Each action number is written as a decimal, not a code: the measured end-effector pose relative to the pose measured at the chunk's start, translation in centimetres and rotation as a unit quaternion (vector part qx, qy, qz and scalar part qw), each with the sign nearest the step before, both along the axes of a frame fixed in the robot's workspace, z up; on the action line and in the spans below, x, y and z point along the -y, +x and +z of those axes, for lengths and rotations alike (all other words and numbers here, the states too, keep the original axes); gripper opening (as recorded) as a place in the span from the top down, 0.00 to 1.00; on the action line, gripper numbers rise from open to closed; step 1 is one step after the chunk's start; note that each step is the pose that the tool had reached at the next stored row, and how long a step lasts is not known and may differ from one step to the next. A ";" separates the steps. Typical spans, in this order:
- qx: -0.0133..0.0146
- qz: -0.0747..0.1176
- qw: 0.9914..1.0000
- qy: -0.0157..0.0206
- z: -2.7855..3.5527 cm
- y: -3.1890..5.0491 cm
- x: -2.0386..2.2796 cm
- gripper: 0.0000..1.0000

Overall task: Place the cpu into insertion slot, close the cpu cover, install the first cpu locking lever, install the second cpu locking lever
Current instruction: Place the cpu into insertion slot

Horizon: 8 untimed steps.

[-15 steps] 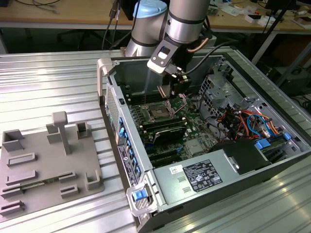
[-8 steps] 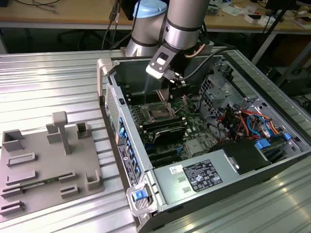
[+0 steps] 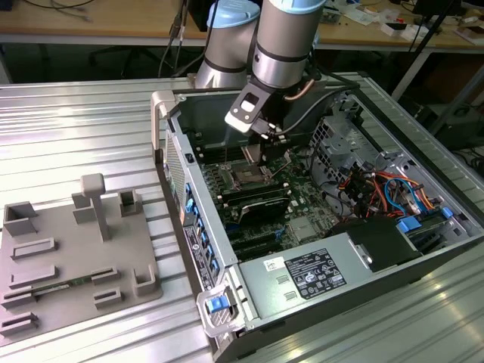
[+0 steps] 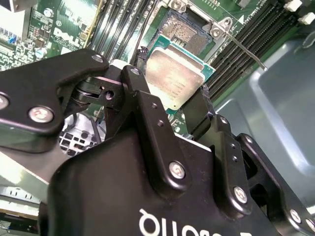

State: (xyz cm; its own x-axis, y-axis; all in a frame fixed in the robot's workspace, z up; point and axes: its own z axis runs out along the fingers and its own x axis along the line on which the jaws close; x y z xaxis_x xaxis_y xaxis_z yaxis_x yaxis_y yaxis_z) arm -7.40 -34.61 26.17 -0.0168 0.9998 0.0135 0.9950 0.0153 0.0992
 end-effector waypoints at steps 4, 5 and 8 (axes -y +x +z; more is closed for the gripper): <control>0.000 0.000 1.000 0.000 -0.40 0.00 0.00 0.45; 0.000 0.000 1.000 0.000 -0.54 0.00 0.00 0.45; 0.000 0.000 1.000 0.000 -0.68 0.00 0.00 0.45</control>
State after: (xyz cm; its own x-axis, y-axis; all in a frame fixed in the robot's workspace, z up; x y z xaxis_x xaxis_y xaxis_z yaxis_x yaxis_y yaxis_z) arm -7.40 -34.61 25.49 -0.0168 0.9998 0.0134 0.9950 0.0154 0.0991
